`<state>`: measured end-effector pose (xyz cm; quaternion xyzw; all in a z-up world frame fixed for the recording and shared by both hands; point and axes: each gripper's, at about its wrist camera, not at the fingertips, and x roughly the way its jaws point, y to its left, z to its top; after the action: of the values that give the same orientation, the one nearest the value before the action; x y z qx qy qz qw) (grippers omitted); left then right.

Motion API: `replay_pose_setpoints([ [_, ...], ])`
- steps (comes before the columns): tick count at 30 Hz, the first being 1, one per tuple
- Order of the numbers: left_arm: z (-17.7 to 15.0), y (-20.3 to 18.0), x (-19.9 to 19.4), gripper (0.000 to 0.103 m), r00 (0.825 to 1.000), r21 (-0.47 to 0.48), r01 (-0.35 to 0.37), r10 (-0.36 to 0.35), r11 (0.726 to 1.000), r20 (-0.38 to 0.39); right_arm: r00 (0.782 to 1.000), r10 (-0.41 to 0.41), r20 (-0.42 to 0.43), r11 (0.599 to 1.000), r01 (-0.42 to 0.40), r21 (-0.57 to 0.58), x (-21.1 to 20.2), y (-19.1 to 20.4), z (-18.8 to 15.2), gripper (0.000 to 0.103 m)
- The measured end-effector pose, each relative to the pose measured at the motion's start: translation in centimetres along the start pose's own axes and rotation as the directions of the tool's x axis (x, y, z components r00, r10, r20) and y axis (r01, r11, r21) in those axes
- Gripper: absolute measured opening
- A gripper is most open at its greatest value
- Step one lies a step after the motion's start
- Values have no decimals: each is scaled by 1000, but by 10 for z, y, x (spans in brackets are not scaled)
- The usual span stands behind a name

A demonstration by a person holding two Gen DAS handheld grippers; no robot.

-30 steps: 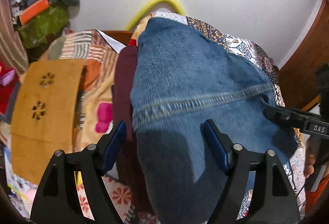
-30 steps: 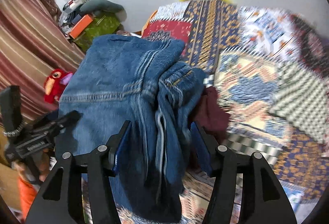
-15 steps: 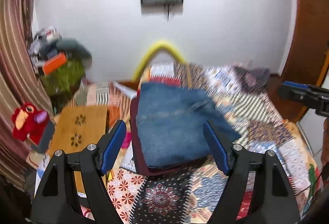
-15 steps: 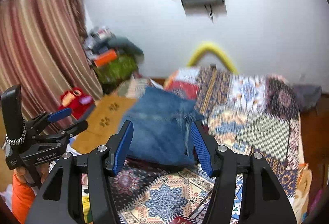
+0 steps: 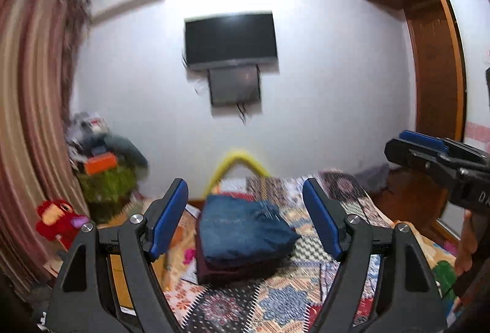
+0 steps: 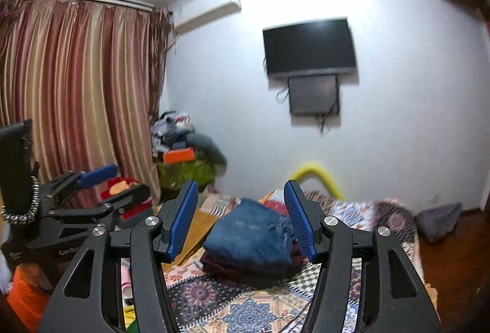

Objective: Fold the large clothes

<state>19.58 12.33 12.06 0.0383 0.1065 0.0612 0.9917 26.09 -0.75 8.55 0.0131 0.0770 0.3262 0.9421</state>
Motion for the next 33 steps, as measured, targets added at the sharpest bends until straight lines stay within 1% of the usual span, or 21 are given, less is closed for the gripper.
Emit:
replay_pose_setpoints([
  [2, -7, -6, -24, 76, 997, 2, -40, 40, 999, 69, 1000, -16, 18, 1000, 16, 9, -9, 4, -6, 55],
  [4, -15, -9, -41, 77, 992, -8, -63, 63, 998, 110, 999, -32, 23, 999, 31, 19, -14, 5, -11, 56],
  [5, -19, -11, -48, 77, 990, -15, -69, 70, 997, 123, 998, -48, 31, 999, 47, 25, -17, 6, -14, 60],
  [6, -25, -12, -57, 78, 988, -27, -74, 77, 997, 137, 997, -60, 42, 998, 59, 34, -21, 6, -14, 68],
  [7, -29, -14, -62, 79, 986, -31, -79, 83, 996, 143, 995, -80, 53, 996, 78, 42, -24, 6, -16, 73],
  [8, -34, -16, -67, 81, 984, -32, -95, 99, 995, 150, 993, -98, 61, 994, 95, 45, -26, 6, -16, 82],
  [9, -37, -17, -70, 83, 982, -33, -103, 107, 994, 154, 991, -116, 66, 992, 113, 46, -27, 6, -18, 87],
  [10, -41, -19, -73, 88, 981, -38, -112, 116, 993, 156, 990, -128, 65, 991, 125, 43, -28, 7, -18, 89],
  [11, -44, -19, -75, 91, 982, -49, -108, 114, 993, 152, 989, -135, 60, 990, 133, 37, -28, 8, -19, 93],
  [12, -46, -18, -74, 98, 983, -63, -101, 109, 993, 147, 989, -141, 54, 990, 139, 31, -29, 9, -20, 100],
  [13, -48, -16, -74, 103, 984, -81, -97, 108, 992, 141, 988, -148, 53, 989, 146, 30, -31, 9, -21, 103],
  [17, -54, -13, -73, 103, 985, -107, -105, 118, 989, 124, 987, -154, 39, 988, 153, 32, -26, 7, -22, 103],
  [22, -60, -10, -74, 103, 988, -134, -100, 114, 986, 101, 987, -159, 16, 987, 158, 34, -26, 2, -28, 103],
  [33, -63, -9, -69, 103, 990, -141, -105, 117, 984, 84, 990, -142, -8, 988, 142, 57, -33, -4, -38, 103],
])
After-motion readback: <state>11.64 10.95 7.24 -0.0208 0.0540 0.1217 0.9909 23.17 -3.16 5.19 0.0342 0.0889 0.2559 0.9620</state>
